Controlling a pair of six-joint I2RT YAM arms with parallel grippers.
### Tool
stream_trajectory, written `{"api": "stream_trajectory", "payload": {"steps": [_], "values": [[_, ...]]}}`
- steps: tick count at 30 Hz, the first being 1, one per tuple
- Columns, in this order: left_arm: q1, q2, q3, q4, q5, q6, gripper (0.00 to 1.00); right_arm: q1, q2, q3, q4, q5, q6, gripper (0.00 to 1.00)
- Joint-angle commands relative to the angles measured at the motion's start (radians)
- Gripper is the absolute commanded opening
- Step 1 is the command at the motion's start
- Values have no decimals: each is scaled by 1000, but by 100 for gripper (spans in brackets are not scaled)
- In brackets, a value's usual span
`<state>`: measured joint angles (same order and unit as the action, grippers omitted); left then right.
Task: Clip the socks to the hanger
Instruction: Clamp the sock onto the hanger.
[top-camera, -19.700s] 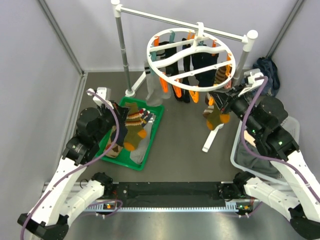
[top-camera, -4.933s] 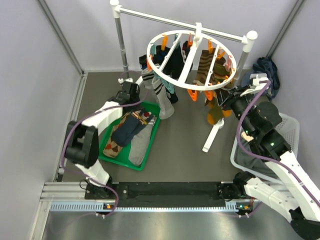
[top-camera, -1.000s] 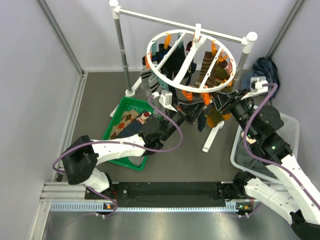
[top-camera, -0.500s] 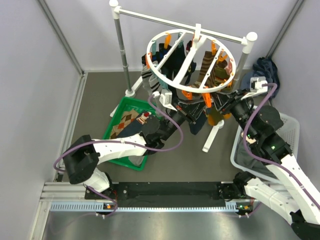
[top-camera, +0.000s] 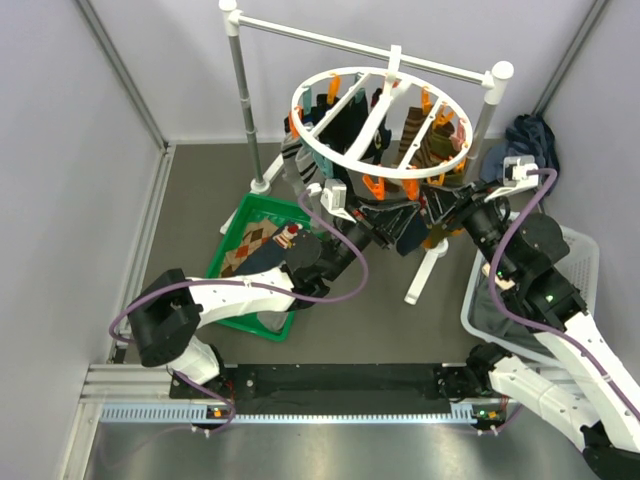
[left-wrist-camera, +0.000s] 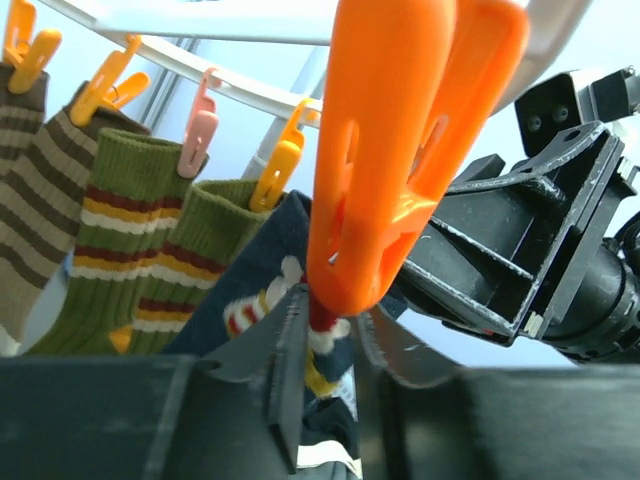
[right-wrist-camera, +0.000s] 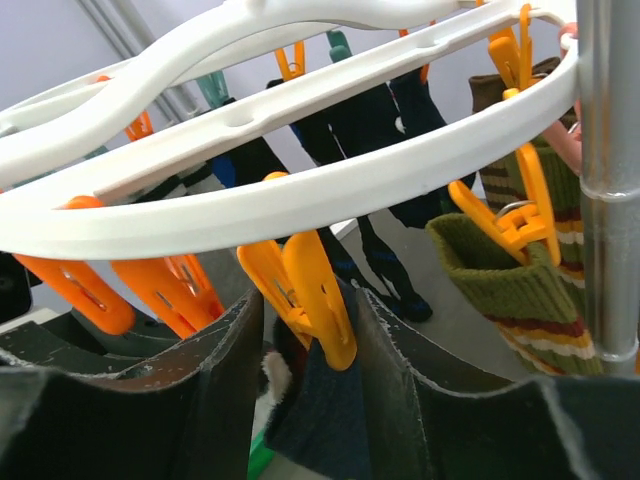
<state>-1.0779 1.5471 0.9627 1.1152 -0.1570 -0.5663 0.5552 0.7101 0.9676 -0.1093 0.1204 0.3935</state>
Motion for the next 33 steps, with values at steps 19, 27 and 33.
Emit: {"api": "stream_trajectory", "payload": {"steps": [19, 27, 33], "values": [[3, -157, -41, -74, -16, 181, 67, -3, -57, 85, -104, 27, -85, 59], [7, -136, -15, -84, -12, 190, 70, -1, -89, 166, -191, 7, -146, 62], [9, -116, 11, -71, -24, 190, 69, -3, -44, 293, -309, -117, -200, 63]]}}
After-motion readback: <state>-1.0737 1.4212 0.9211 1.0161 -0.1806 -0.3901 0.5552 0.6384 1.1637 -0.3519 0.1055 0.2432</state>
